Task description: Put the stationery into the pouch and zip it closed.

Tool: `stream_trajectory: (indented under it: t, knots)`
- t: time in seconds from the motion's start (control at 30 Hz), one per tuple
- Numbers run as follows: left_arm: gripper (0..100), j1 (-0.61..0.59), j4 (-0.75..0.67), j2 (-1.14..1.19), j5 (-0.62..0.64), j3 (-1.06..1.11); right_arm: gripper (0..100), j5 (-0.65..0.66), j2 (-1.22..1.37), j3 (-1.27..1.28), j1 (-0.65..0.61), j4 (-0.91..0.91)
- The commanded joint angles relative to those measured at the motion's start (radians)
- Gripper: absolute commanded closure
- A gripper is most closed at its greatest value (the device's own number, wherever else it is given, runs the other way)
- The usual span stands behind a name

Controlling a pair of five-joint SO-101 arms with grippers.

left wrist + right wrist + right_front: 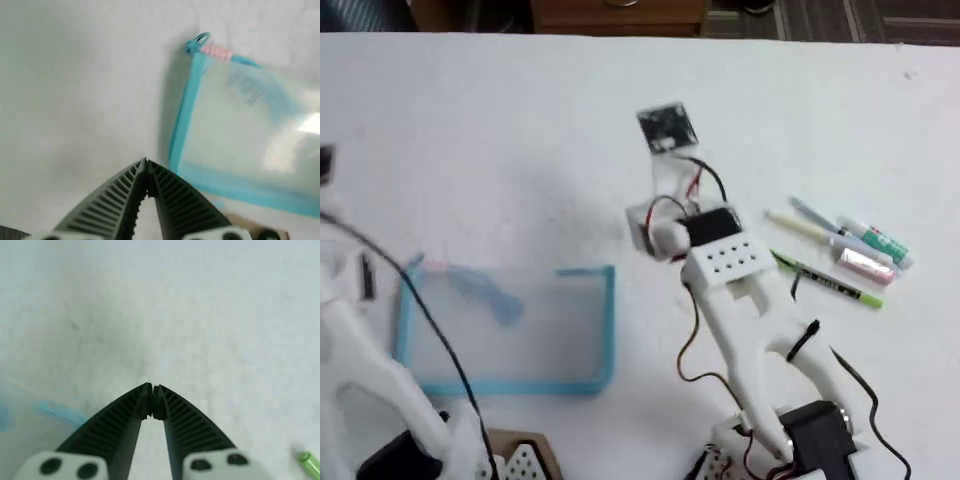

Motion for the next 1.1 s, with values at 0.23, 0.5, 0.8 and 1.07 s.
stream_trajectory:
  t: [0.23,0.5,0.8,1.07]
  knots:
    - [98,-0.174,-0.005,-0.027,-0.273,0.298,98.1,-0.008,0.418,-0.365,-0.162,-0.028]
    - [98,-0.157,-0.109,-0.025,-0.683,0.559,98.1,-0.006,0.791,-0.718,-0.176,0.101]
    - [98,-0.087,-0.427,-0.024,-0.657,0.77,98.1,-0.006,0.929,-1.002,-0.179,0.364]
    - [98,-0.081,-0.647,-0.027,-0.339,0.761,98.1,0.043,0.929,-1.008,-0.188,0.549]
